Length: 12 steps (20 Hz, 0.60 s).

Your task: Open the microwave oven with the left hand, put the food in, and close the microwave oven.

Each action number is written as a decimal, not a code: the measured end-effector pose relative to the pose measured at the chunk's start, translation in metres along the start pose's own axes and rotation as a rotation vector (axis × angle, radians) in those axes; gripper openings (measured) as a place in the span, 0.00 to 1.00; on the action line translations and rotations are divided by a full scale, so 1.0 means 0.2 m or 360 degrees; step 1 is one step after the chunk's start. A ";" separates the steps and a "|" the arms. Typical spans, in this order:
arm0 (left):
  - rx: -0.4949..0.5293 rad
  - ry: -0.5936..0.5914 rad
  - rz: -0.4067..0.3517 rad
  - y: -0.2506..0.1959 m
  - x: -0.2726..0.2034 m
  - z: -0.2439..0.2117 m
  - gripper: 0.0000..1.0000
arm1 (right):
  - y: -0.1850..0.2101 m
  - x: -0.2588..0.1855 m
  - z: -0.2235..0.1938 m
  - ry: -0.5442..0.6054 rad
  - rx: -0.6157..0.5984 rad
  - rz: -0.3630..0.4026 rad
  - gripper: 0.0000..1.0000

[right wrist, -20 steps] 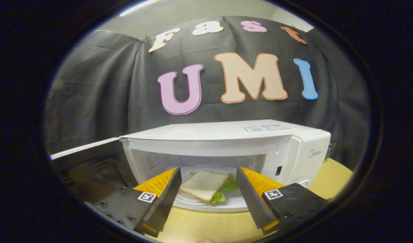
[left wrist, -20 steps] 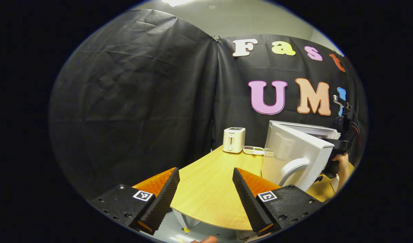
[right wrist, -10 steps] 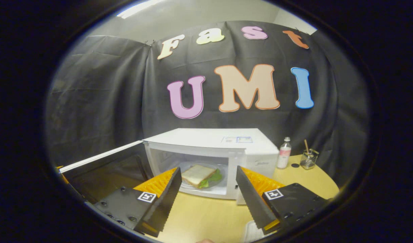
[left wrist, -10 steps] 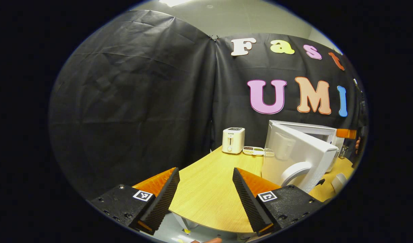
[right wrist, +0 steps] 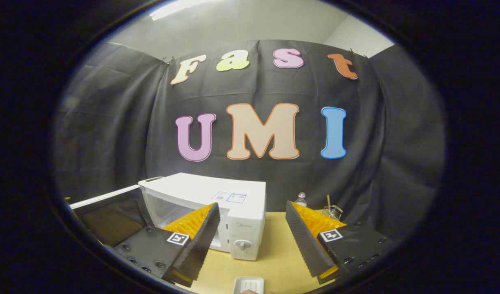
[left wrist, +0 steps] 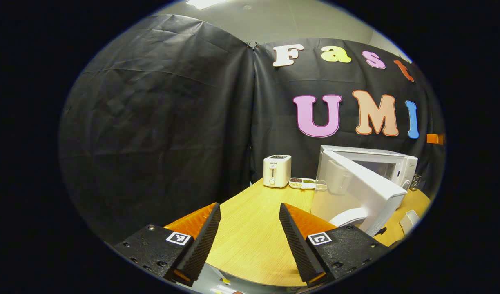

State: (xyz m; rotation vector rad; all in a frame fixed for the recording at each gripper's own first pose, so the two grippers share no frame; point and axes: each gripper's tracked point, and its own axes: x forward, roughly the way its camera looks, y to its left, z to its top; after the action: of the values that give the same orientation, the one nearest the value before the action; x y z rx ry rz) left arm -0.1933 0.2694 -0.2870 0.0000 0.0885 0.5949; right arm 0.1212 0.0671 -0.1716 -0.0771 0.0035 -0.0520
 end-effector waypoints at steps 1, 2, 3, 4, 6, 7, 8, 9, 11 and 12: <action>0.0005 0.0005 0.0006 -0.01 0.00 0.00 0.88 | -0.04 0.01 0.02 -0.0003 0.0009 0.0003 0.92; 0.0008 0.0014 0.0016 -0.01 -0.01 -0.01 0.83 | -0.07 0.02 0.04 -0.0016 0.0033 -0.0001 0.92; 0.0016 0.0023 0.0027 -0.01 -0.02 -0.01 0.77 | -0.11 0.03 0.06 -0.0032 0.0063 -0.0006 0.92; 0.0030 0.0035 0.0038 -0.01 -0.03 -0.01 0.70 | -0.15 0.03 0.07 -0.0048 0.0089 -0.0010 0.92; 0.0072 0.0060 0.0080 0.00 -0.04 -0.02 0.55 | -0.25 0.04 0.06 -0.0077 0.0077 -0.0047 0.92; 0.0081 0.0059 0.0099 0.00 -0.05 -0.01 0.46 | -0.31 0.05 0.04 -0.0082 0.0060 -0.0080 0.92; 0.0082 0.0060 0.0110 -0.01 -0.06 0.00 0.32 | -0.35 0.06 0.03 -0.0081 0.0060 -0.0103 0.92; 0.0082 0.0060 0.0114 -0.03 -0.06 0.01 0.30 | -0.38 0.06 0.01 -0.0080 0.0064 -0.0112 0.92; 0.0078 0.0053 0.0098 -0.08 -0.07 0.02 0.15 | -0.44 0.07 -0.01 -0.0085 0.0044 -0.0124 0.92; 0.0072 0.0046 0.0079 -0.12 -0.07 0.03 0.13 | -0.48 0.07 -0.02 -0.0087 0.0032 -0.0140 0.92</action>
State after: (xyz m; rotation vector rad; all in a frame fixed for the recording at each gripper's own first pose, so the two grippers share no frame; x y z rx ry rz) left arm -0.1909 0.2418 -0.2798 0.0375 0.1302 0.6425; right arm 0.1311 -0.0294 -0.1681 -0.0584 -0.0549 -0.1378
